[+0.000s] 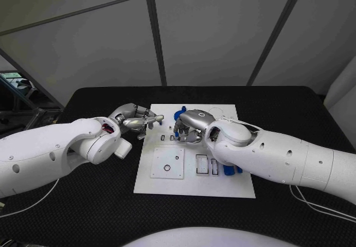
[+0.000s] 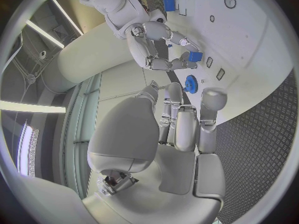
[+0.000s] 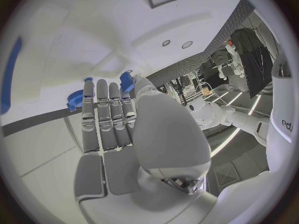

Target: Assemble the parts on the task board

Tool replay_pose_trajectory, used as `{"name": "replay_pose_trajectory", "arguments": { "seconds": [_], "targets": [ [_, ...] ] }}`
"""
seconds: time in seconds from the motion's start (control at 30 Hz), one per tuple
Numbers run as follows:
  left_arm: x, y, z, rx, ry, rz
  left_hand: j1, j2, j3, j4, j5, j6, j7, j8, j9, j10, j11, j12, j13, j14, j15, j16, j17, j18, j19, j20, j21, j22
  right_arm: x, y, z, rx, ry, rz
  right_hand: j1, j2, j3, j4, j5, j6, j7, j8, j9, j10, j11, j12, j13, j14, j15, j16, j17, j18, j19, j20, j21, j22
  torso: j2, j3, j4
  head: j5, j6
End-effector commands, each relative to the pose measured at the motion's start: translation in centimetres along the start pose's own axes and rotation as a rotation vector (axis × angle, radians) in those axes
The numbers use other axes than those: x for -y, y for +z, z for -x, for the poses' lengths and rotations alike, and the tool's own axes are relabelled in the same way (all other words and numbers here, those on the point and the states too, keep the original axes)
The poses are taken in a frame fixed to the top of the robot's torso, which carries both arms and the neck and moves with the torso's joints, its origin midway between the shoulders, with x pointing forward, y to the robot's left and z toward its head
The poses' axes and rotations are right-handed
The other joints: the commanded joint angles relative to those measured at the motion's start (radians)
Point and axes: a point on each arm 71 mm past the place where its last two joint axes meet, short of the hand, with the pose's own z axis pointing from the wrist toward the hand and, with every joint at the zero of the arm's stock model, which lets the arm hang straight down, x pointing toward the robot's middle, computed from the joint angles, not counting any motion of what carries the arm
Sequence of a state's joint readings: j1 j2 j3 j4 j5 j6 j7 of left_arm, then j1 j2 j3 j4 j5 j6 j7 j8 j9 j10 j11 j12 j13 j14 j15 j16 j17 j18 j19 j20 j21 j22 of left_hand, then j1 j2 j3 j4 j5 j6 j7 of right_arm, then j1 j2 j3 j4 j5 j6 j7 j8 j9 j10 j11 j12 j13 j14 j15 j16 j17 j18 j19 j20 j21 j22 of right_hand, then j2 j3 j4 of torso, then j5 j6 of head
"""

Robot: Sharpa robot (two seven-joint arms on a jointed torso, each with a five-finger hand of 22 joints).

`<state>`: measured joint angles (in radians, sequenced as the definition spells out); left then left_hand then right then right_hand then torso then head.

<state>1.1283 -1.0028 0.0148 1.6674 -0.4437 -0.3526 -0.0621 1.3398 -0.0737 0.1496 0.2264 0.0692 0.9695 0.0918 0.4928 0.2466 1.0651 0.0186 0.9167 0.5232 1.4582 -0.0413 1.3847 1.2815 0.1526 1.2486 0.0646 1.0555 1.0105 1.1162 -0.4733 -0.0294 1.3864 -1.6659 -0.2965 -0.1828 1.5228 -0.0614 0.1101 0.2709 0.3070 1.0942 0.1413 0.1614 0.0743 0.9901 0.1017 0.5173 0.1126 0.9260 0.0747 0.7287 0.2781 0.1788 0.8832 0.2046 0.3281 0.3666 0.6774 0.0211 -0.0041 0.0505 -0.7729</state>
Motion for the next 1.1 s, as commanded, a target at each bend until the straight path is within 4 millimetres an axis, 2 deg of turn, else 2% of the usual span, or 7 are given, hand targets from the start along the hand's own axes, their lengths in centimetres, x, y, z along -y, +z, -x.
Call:
{"name": "replay_pose_trajectory", "arguments": {
  "seconds": [0.03,0.23,0.53,0.87,0.97,1.1],
  "targets": [
    [0.30,0.03,-0.08,-0.008,-0.006,-0.025,0.001,-0.008,0.006,0.000,0.000,-0.006,0.000,-0.002,-0.001,-0.006,0.000,-0.005,-0.001,-0.006,0.001,-0.006,-0.001,-0.019,-0.007,0.002,-0.004,0.000,-0.10,-0.01,0.05,-0.003,-0.025,-0.013,0.003,-0.005,0.008,-0.001,-0.004,0.005,0.002,0.003,0.002,0.015,-0.003,-0.002,-0.001,0.019,-0.002,0.012,0.002,0.005,0.009,-0.005,0.011,0.005,0.000,-0.0001,0.0005,0.001,-0.001],
    [0.28,0.04,-0.10,-0.012,-0.005,-0.022,0.001,-0.008,0.006,0.000,0.000,-0.006,0.000,-0.002,-0.001,-0.006,0.000,-0.005,-0.001,-0.006,0.001,-0.006,-0.001,-0.019,-0.007,0.002,-0.004,0.000,-0.25,-0.03,0.12,0.008,-0.030,-0.011,-0.005,-0.015,0.017,-0.006,-0.003,0.006,-0.004,0.000,0.001,0.052,-0.018,0.020,0.019,0.078,-0.024,0.074,0.032,0.004,0.051,-0.027,0.063,0.043,0.000,0.0000,0.0005,0.001,-0.001],
    [0.23,0.04,-0.12,-0.017,-0.005,-0.017,0.001,-0.008,0.006,0.000,0.000,-0.006,0.000,-0.002,-0.001,-0.006,0.000,-0.005,-0.001,-0.006,0.001,-0.006,-0.001,-0.019,-0.007,0.002,-0.004,0.000,-0.36,-0.06,0.18,0.020,-0.033,-0.007,-0.016,-0.022,0.026,-0.015,-0.005,0.015,-0.017,-0.003,0.001,0.082,-0.038,0.092,0.089,0.098,-0.044,0.180,0.102,0.002,0.060,-0.050,0.136,0.109,0.000,-0.0003,0.0003,0.002,-0.003],
    [0.18,0.04,-0.16,-0.024,-0.004,-0.011,0.002,-0.008,0.008,-0.001,0.001,-0.006,0.000,-0.002,-0.001,-0.006,0.000,-0.005,-0.001,-0.006,0.001,-0.005,0.000,-0.019,-0.007,0.003,-0.004,0.001,-0.35,-0.06,0.17,0.019,-0.037,-0.006,-0.036,-0.029,0.041,-0.021,-0.006,0.019,-0.026,-0.008,0.000,0.041,-0.052,0.273,0.281,0.083,-0.061,0.353,0.224,-0.001,0.019,-0.070,0.277,0.251,0.000,-0.0006,0.0012,0.002,-0.005],
    [0.17,0.04,-0.17,-0.025,-0.004,-0.009,0.003,-0.007,0.009,-0.001,0.001,-0.006,0.000,-0.002,-0.001,-0.007,0.001,-0.005,-0.002,-0.006,0.001,-0.005,0.001,-0.019,-0.007,0.003,-0.004,0.001,-0.37,-0.03,0.16,0.019,-0.037,-0.005,-0.042,-0.029,0.044,-0.025,-0.006,0.019,-0.030,-0.008,0.001,0.035,-0.057,0.357,0.370,0.204,-0.068,0.508,0.470,-0.001,0.014,-0.077,0.335,0.304,0.000,-0.0006,0.0013,0.003,-0.005],
    [0.16,0.04,-0.18,-0.026,-0.004,-0.008,0.003,-0.007,0.009,-0.001,0.001,-0.006,0.000,-0.002,-0.001,-0.007,0.001,-0.005,-0.002,-0.006,0.001,-0.005,0.001,-0.019,-0.007,0.003,-0.004,0.001,-0.34,0.02,0.11,0.015,-0.039,-0.005,-0.051,-0.028,0.047,-0.028,-0.008,0.016,-0.034,-0.008,0.001,0.089,-0.057,0.520,0.597,0.275,-0.071,0.614,0.649,-0.001,-0.011,-0.081,0.396,0.368,0.000,-0.0007,0.0009,0.004,-0.006]
  ]
}}
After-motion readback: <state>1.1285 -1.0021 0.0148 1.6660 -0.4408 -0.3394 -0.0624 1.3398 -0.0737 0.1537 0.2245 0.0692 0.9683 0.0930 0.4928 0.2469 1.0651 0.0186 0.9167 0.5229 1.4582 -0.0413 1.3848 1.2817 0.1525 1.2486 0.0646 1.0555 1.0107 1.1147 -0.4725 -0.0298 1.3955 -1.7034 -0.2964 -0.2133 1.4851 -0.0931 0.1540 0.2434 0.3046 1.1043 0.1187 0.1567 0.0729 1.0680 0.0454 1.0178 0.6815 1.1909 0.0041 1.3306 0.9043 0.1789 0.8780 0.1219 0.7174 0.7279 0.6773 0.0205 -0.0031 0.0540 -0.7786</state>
